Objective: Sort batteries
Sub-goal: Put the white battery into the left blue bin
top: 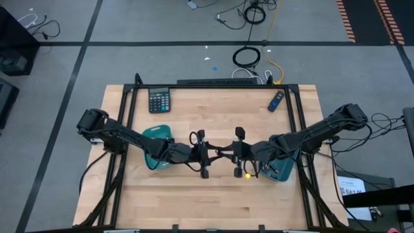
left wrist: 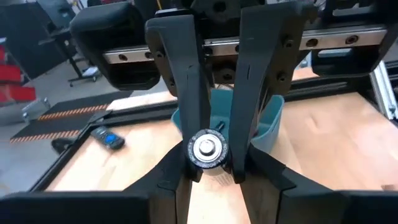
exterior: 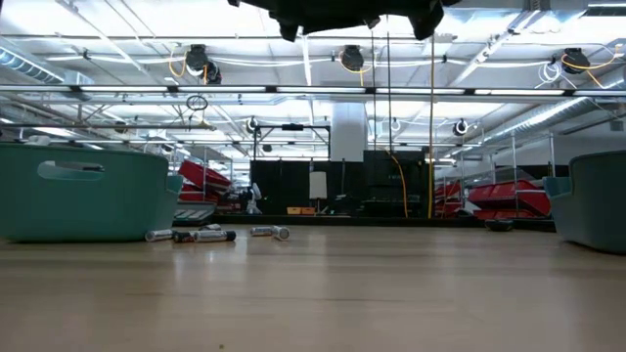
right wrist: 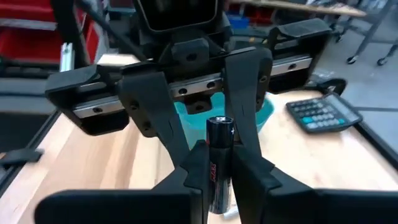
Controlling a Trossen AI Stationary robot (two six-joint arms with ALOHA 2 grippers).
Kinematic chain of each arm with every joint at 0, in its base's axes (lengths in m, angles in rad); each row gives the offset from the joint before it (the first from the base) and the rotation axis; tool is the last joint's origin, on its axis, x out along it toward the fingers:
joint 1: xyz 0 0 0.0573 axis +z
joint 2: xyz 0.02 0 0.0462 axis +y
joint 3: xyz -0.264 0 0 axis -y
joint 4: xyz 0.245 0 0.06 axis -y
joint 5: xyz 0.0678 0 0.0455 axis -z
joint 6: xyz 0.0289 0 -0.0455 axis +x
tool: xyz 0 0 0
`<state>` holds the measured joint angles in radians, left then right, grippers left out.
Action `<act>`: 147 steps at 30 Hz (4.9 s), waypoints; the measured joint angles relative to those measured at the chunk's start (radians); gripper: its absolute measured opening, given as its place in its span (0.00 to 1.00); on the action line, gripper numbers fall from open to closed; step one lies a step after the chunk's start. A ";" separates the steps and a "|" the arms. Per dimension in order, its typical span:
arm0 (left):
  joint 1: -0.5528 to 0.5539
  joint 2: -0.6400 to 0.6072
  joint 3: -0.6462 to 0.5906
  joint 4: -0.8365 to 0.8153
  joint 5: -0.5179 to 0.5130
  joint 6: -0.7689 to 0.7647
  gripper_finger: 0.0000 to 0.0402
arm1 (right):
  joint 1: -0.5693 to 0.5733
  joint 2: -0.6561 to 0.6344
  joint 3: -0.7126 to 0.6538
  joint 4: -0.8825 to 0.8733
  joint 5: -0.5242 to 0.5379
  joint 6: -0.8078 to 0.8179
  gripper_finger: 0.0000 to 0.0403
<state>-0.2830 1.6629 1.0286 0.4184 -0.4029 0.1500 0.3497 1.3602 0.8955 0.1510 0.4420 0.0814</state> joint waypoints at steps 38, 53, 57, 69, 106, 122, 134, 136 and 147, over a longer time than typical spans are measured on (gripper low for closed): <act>-0.058 -0.431 -0.007 -1.613 0.063 -0.956 0.59 | -0.120 -0.103 0.027 -0.555 0.022 0.187 0.36; 0.204 -0.095 -0.007 -1.028 0.189 -0.535 0.56 | -0.015 -0.103 -0.076 -0.372 0.115 0.251 0.36; 0.247 -0.017 0.006 -0.991 0.227 -0.455 0.53 | -0.015 -0.100 -0.076 -0.362 0.117 0.250 0.36; 0.303 0.112 0.020 -0.899 0.220 -0.373 0.43 | -0.014 -0.053 -0.076 -0.355 0.136 0.247 0.36; 0.120 -0.293 0.025 -1.424 0.205 -0.754 0.06 | -0.123 -0.048 -0.076 -0.367 0.159 0.106 0.36; 0.053 -0.297 0.035 -1.290 0.073 -0.753 0.46 | -0.134 -0.049 -0.076 -0.363 0.107 0.134 0.36; 0.140 -0.049 0.036 -0.906 0.193 -0.465 0.46 | -0.100 -0.049 -0.076 -0.351 0.077 0.169 0.36; 0.164 -0.013 0.036 -0.866 0.239 -0.425 0.46 | -0.092 -0.049 -0.076 -0.348 0.080 0.169 0.36; 0.240 0.053 0.036 -0.839 0.298 0.048 0.46 | -0.086 -0.049 -0.076 -0.349 0.080 0.167 0.36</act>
<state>-0.0429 1.7157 1.0645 -0.4208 -0.1051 0.1984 0.2638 1.3113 0.8192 -0.1982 0.5222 0.2489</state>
